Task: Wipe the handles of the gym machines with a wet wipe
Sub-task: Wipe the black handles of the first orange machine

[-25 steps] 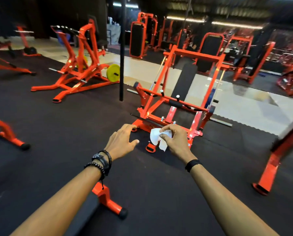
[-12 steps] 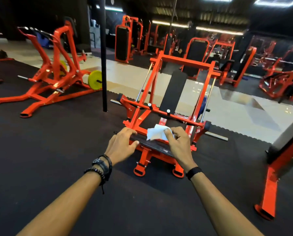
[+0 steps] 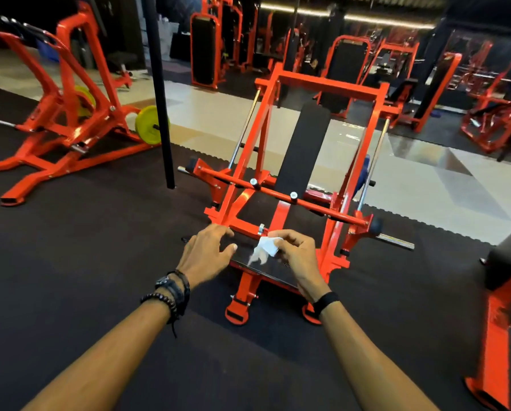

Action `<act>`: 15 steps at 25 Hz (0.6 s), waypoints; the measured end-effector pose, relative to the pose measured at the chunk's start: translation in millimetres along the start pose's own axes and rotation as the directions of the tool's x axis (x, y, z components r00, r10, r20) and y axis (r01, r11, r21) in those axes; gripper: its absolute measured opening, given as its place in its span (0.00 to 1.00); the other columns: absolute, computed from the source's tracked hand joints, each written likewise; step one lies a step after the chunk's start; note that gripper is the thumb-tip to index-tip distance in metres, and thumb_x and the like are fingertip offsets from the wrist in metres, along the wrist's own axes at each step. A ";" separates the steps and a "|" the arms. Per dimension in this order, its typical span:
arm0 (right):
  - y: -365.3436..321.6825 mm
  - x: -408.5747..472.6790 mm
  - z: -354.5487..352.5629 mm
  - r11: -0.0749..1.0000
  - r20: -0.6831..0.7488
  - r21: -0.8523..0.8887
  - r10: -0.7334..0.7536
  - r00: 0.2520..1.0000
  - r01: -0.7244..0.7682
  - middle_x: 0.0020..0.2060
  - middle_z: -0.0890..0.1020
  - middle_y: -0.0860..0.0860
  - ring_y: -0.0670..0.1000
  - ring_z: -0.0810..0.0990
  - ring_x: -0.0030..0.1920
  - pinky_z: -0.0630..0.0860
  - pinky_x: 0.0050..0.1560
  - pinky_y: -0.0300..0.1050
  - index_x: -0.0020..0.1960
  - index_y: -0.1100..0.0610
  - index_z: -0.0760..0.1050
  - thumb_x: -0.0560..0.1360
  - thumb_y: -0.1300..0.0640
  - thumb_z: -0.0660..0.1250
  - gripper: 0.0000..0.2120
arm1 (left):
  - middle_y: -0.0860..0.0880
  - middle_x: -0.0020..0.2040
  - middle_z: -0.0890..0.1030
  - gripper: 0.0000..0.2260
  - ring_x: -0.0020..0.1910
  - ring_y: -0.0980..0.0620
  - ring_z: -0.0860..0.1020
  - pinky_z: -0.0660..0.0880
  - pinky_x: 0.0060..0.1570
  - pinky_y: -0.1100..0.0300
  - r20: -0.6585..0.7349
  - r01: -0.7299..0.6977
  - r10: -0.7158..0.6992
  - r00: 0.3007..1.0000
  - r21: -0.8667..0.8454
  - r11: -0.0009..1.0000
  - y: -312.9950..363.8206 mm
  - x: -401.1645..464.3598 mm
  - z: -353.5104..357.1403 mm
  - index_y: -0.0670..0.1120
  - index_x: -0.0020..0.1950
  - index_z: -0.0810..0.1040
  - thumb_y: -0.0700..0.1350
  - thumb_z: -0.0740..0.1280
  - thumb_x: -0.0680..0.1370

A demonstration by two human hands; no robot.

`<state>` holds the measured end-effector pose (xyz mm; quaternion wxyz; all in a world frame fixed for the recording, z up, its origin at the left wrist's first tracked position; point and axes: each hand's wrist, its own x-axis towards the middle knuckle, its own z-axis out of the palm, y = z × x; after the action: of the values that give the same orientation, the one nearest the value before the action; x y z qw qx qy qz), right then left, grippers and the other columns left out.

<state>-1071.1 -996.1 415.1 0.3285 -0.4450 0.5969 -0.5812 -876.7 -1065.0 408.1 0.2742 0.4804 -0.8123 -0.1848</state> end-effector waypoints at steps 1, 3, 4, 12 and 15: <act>6.1 18.0 0.1 1.000 0.008 -0.006 0.016 1.000 -0.016 0.43 0.84 0.59 0.48 0.78 0.38 0.73 0.34 0.34 0.50 0.66 0.82 0.74 0.74 0.63 0.11 | 0.53 0.58 0.79 0.13 0.52 0.49 0.79 0.75 0.52 0.52 -0.004 0.013 -0.012 1.000 0.007 1.000 -2.1 16.8 1.4 0.50 0.59 0.79 0.51 0.69 0.77; 21.3 62.1 3.1 1.000 0.008 -0.031 -0.004 1.000 0.004 0.46 0.85 0.60 0.46 0.80 0.41 0.75 0.39 0.34 0.51 0.64 0.82 0.71 0.77 0.63 0.15 | 0.53 0.58 0.79 0.13 0.54 0.49 0.79 0.75 0.53 0.52 0.008 0.026 -0.027 1.000 0.019 0.999 -9.9 56.2 6.4 0.50 0.60 0.78 0.51 0.69 0.77; 23.3 81.9 6.2 0.998 0.026 -0.051 -0.036 0.999 0.037 0.47 0.85 0.59 0.45 0.81 0.42 0.76 0.42 0.35 0.50 0.63 0.83 0.70 0.77 0.64 0.16 | 0.54 0.59 0.79 0.14 0.54 0.49 0.79 0.75 0.54 0.51 0.002 0.024 -0.025 1.000 0.042 0.999 -14.0 75.3 9.0 0.50 0.61 0.78 0.52 0.69 0.77; 64.1 226.7 79.9 0.996 0.011 0.075 0.048 0.999 -0.049 0.40 0.84 0.52 0.47 0.81 0.38 0.79 0.38 0.41 0.42 0.57 0.80 0.75 0.70 0.67 0.10 | 0.53 0.57 0.79 0.13 0.53 0.49 0.79 0.75 0.53 0.53 0.024 0.136 -0.137 0.990 0.057 0.989 -112.8 176.9 21.7 0.49 0.60 0.79 0.50 0.69 0.77; 80.2 280.6 125.6 0.982 -0.048 0.162 0.101 0.994 -0.092 0.37 0.83 0.53 0.50 0.83 0.40 0.83 0.42 0.50 0.42 0.61 0.79 0.76 0.67 0.68 0.05 | 0.53 0.57 0.78 0.12 0.53 0.49 0.79 0.75 0.54 0.52 0.029 0.132 -0.135 0.990 0.067 0.989 -172.4 233.1 20.5 0.49 0.59 0.78 0.51 0.68 0.77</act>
<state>-1077.8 -1308.5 357.5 0.3742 -0.3713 0.5781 -0.6227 -862.9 -1350.8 357.4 0.2319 0.5392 -0.7884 -0.1841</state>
